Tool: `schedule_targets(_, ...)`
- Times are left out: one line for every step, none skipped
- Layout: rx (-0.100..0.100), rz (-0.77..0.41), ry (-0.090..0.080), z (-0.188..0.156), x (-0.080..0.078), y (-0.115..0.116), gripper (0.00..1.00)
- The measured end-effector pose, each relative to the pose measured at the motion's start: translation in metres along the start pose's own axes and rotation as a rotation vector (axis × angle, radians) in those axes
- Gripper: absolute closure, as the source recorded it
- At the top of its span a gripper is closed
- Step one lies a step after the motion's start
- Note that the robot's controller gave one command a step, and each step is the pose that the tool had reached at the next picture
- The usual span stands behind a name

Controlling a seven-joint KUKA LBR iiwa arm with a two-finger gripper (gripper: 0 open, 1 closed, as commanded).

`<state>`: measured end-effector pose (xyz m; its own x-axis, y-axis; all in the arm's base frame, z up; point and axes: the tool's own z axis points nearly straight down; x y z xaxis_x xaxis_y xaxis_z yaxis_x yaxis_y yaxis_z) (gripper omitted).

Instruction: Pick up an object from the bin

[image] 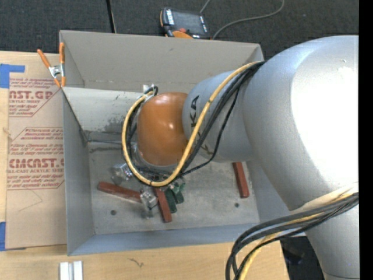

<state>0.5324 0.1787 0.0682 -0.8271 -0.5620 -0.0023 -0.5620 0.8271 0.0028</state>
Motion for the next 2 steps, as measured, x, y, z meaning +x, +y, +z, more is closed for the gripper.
schedule_targets(0.002,0.004,0.001,-0.001,0.001,-0.003,1.00)
schedule_targets(0.006,0.017,-0.009,-0.155,-0.020,-0.006,1.00)
